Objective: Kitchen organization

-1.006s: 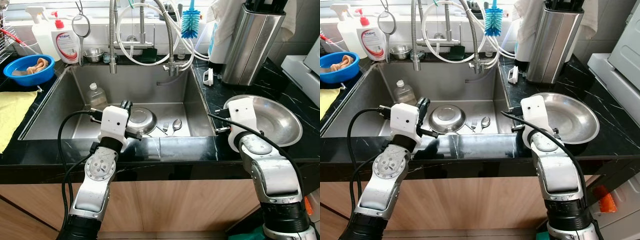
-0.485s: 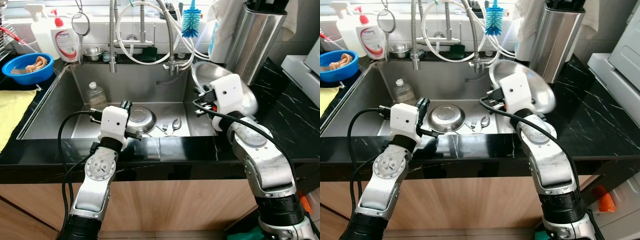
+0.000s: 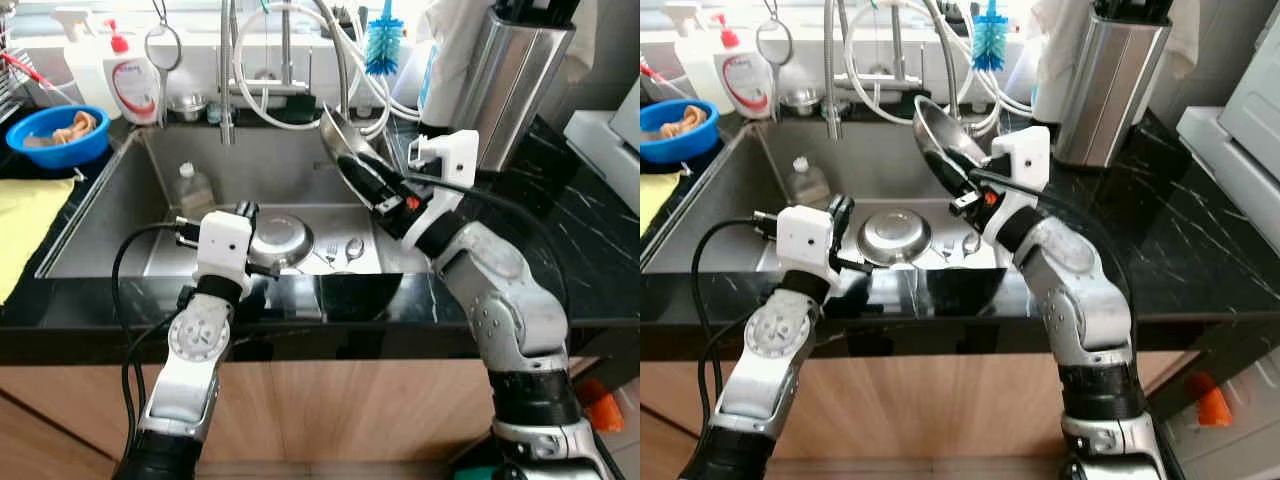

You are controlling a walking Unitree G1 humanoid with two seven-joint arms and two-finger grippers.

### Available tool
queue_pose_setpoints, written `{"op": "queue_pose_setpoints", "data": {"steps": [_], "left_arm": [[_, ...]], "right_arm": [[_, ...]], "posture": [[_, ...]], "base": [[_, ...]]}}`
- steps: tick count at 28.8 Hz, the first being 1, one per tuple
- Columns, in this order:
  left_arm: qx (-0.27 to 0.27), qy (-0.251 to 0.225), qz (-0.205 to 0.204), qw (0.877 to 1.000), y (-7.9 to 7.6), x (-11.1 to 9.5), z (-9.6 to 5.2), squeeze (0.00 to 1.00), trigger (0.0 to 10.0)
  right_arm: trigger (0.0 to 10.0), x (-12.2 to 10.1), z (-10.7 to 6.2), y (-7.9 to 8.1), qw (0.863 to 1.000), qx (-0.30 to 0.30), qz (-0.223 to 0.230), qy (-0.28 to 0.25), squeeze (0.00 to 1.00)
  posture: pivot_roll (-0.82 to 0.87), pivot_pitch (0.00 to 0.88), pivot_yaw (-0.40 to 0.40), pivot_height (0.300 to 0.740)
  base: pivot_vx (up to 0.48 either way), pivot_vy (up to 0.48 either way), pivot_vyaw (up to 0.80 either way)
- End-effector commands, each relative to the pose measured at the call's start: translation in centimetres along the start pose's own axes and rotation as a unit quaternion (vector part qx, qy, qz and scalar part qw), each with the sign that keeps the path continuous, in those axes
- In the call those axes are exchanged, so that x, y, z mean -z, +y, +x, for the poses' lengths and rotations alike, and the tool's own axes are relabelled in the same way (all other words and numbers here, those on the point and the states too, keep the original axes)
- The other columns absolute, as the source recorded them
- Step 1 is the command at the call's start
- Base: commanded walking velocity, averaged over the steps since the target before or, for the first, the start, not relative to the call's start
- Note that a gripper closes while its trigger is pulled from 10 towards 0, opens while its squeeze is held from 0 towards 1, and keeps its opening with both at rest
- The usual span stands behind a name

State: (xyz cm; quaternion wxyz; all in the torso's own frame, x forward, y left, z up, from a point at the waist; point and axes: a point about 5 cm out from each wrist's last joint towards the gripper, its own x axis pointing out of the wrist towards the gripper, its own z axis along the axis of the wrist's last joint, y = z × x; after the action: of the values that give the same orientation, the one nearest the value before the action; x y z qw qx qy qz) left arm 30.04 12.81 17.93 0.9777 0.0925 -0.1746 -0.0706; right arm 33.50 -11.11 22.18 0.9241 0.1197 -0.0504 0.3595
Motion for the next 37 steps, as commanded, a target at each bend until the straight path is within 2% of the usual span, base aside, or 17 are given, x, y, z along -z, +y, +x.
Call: {"op": "queue_pose_setpoints", "data": {"steps": [1, 4, 7, 14, 19, 26, 33, 34, 37], "left_arm": [[-0.007, -0.013, 0.007, 1.0, 0.3, -0.6, 0.3, 0.0, 10.0], [-0.008, -0.014, 0.007, 1.0, 0.4, -0.6, 0.3, 0.0, 10.0], [-0.009, -0.015, 0.009, 1.0, 0.5, -0.6, 0.3, 0.0, 10.0], [-0.011, -0.014, 0.01, 1.0, 0.5, -0.7, 0.2, 0.0, 10.0], [-0.008, -0.013, 0.01, 1.0, 0.5, -0.7, 0.3, 0.0, 10.0], [-0.007, -0.013, 0.008, 1.0, 0.4, -0.6, 0.3, 0.0, 10.0], [-0.007, -0.013, 0.008, 1.0, 0.3, -0.6, 0.3, 0.0, 10.0], [-0.008, -0.013, 0.009, 1.0, 0.4, -0.7, 0.2, 0.0, 10.0], [-0.007, -0.013, 0.012, 1.0, 0.5, -0.7, 0.2, 0.0, 10.0]], "right_arm": [[10.0, -0.4, 0.4, -1.0, 1.0, -0.002, 0.015, -0.022, 0.0], [10.0, 0.0, 0.6, -1.4, 1.0, -0.014, 0.02, -0.015, 0.0], [10.0, -0.1, 1.0, -2.0, 0.997, -0.032, 0.057, -0.032, 0.0], [10.0, 0.3, 1.9, -2.3, 0.995, -0.048, 0.086, -0.033, 0.0], [10.0, 2.6, 2.4, -2.7, 0.996, -0.047, 0.076, 0.021, 0.0], [10.0, 3.7, 3.2, -3.3, 0.996, -0.027, 0.044, 0.075, 0.0], [10.0, 3.9, 3.4, -3.5, 0.996, -0.029, 0.039, 0.079, 0.0], [10.0, 4.5, 3.5, -3.6, 0.993, -0.023, 0.002, 0.113, 0.0], [10.0, 5.0, 3.5, -3.7, 0.991, -0.021, -0.014, 0.131, 0.0]], "posture": [[-0.15, 0.0, -0.031, 0.731], [-0.15, 0.0, -0.031, 0.731], [-0.14, 0.0, -0.03, 0.731], [-0.13, 0.0, -0.031, 0.731], [-0.13, 0.0, -0.028, 0.731], [-0.13, 0.0, -0.033, 0.731], [-0.13, 0.0, -0.032, 0.731], [-0.11, 0.0, -0.037, 0.731], [-0.11, 0.0, -0.037, 0.731]], "base": [[0.0, 0.0, 0.0], [0.0, 0.0, 0.0], [0.0, 0.0, 0.0], [0.0, 0.0, 0.0], [0.0, 0.0, 0.0], [0.0, 0.0, 0.0], [0.0, 0.0, 0.0], [0.0, 0.0, 0.0], [0.0, 0.0, 0.0]]}}
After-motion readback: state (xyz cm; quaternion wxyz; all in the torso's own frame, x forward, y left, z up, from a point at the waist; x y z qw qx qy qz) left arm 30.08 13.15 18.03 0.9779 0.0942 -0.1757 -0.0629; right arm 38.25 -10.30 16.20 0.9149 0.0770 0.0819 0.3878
